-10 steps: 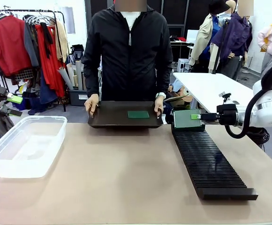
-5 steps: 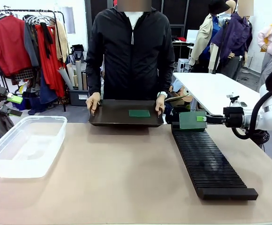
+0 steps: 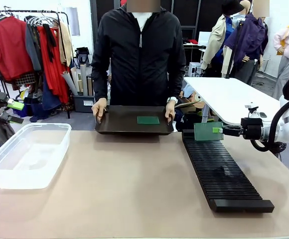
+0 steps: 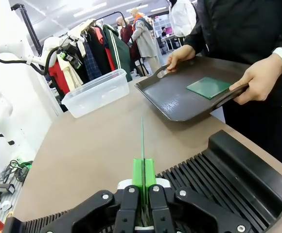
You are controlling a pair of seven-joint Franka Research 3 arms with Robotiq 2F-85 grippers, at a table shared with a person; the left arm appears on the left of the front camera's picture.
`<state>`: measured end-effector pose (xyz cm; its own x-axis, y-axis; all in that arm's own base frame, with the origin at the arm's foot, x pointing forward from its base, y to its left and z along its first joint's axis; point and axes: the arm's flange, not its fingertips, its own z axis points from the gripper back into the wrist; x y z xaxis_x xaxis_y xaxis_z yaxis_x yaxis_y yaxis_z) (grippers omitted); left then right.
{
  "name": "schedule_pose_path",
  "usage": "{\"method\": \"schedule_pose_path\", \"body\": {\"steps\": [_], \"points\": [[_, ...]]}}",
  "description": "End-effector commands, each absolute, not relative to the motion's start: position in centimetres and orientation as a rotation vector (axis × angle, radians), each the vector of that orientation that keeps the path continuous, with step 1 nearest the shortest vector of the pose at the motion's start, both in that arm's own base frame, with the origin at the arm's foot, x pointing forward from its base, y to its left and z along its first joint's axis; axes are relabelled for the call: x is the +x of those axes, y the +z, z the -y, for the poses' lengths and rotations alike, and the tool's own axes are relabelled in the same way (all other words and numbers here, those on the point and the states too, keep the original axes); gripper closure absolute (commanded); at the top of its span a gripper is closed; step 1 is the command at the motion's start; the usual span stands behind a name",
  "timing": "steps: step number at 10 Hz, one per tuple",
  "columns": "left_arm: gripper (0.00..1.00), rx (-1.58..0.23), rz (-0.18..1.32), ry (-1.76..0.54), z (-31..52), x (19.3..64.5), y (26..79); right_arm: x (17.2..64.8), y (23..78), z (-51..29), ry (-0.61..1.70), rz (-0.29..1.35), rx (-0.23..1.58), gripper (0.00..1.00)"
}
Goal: Sort PCBs into racks and boxes based on the side picked up.
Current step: If the short side of the Blank PCB is picked up, insert it into the PCB Rack ; if the long side is picked up, place it in the Organizing box.
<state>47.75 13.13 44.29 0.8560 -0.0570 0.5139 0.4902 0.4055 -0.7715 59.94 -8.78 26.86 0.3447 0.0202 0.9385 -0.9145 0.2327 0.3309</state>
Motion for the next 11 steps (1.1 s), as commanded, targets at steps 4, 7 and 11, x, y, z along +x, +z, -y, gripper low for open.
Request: {"method": "schedule_pose_path", "body": {"steps": [4,7,11], "points": [[0.0,-1.104,0.446,-0.356,-13.1,47.6,44.5,61.0,25.6,8.8,0.876,1.081,1.05,1.0],[0.0,-1.104,0.446,-0.356,-13.1,47.6,44.5,61.1,25.1,8.7,0.883,1.085,1.063,1.0],[0.0,-1.104,0.446,-0.356,-13.1,47.6,44.5,60.5,24.6,8.9,0.862,1.048,1.083,1.0]]}}
